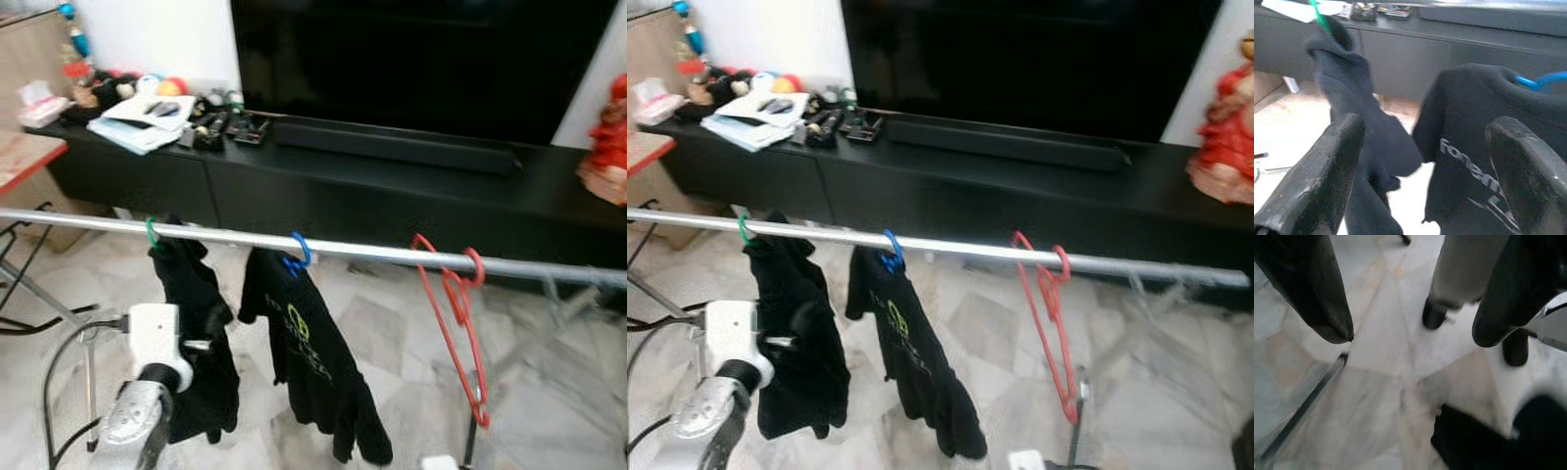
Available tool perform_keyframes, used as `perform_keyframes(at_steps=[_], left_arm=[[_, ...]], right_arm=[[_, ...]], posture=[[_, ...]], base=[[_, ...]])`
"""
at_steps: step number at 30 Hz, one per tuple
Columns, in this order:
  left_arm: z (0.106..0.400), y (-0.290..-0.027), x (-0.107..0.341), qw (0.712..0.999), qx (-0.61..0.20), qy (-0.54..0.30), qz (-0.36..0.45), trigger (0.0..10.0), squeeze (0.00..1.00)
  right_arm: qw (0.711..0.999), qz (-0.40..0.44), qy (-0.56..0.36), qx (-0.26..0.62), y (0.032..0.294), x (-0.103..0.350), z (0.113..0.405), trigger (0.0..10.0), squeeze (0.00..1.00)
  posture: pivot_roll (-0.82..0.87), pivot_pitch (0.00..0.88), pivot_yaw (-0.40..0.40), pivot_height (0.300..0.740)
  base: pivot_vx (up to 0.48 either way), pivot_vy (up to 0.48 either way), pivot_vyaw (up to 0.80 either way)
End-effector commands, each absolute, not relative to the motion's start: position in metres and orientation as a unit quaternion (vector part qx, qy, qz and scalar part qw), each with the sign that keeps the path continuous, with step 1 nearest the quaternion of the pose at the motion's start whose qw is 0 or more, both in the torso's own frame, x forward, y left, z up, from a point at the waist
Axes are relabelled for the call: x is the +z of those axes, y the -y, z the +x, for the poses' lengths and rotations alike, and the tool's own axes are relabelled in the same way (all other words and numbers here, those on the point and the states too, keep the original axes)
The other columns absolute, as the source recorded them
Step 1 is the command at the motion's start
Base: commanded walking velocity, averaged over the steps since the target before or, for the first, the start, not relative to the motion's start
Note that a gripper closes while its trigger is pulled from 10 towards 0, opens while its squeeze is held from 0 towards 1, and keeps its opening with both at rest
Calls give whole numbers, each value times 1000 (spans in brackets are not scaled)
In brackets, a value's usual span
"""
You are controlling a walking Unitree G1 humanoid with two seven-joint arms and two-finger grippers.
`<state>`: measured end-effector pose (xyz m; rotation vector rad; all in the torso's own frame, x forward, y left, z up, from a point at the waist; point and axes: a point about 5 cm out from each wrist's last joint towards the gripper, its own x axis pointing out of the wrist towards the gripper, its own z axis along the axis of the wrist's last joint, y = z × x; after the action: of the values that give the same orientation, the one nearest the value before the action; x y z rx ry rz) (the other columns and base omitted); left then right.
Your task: Hang hanger
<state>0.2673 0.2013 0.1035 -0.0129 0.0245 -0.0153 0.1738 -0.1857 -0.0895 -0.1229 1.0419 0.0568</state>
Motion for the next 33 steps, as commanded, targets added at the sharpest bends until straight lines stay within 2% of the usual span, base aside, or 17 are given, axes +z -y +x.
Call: perform_keyframes(at_steps=[1, 4, 26, 33], left_arm=[[265, -209, 101, 1000, 4, -23, 1, 10000, 0], [265, -210, 101, 1000, 7, -23, 5, 10000, 0], [270, -228, 112, 996, 70, -22, 46, 10000, 0], [274, -242, 119, 990, 123, -37, 62, 10000, 0]], right_arm=[[867, -47, -494, 36, 174, -90, 176, 10000, 0], [867, -48, -494, 36, 174, -90, 176, 10000, 0], [866, -48, -496, 37, 175, -90, 175, 10000, 0], [866, -49, -496, 37, 175, -90, 175, 10000, 0]], posture=[[-4, 85, -11, 740], [-4, 85, -12, 740], [1, 85, -15, 740], [2, 83, -13, 740]], base=[[345, 0, 0], [304, 0, 0], [0, 0, 0], [0, 0, 0]])
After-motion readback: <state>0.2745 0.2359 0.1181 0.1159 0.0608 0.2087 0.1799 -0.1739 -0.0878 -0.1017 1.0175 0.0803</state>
